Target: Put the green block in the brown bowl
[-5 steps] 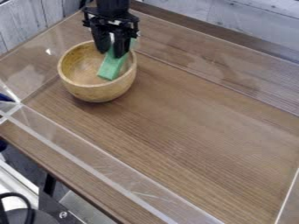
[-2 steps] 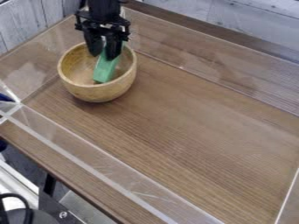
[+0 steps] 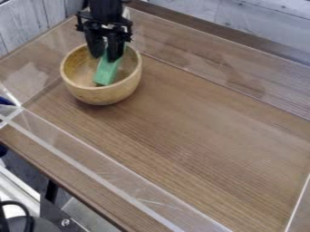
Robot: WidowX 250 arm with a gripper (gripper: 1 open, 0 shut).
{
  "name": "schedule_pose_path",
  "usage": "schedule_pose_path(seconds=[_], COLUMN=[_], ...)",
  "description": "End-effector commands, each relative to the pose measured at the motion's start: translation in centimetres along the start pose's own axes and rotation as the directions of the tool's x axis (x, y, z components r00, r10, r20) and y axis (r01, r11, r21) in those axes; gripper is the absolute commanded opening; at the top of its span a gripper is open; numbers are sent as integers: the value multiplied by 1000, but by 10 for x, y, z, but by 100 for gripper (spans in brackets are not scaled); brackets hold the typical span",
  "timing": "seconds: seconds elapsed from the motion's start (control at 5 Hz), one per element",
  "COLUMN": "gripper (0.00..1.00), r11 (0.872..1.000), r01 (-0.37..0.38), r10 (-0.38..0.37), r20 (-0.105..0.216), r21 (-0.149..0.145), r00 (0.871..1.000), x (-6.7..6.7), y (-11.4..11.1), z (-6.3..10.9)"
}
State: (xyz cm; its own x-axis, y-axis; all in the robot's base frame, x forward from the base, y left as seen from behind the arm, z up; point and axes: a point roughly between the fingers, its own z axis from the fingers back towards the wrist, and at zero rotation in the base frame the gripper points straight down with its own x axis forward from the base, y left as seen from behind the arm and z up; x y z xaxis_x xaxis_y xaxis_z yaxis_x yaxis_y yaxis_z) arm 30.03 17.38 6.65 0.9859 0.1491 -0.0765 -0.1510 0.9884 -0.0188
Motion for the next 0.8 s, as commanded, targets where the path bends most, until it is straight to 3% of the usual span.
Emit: schedule_pose_path(seconds=[0.0, 0.6], gripper=[0, 0], r11=[999, 998], r01=[-22, -40], r10=[21, 40], r20=[37, 2], r21=[30, 39], r00=[999, 999], x=[4, 3], y=[15, 28], z=[8, -11])
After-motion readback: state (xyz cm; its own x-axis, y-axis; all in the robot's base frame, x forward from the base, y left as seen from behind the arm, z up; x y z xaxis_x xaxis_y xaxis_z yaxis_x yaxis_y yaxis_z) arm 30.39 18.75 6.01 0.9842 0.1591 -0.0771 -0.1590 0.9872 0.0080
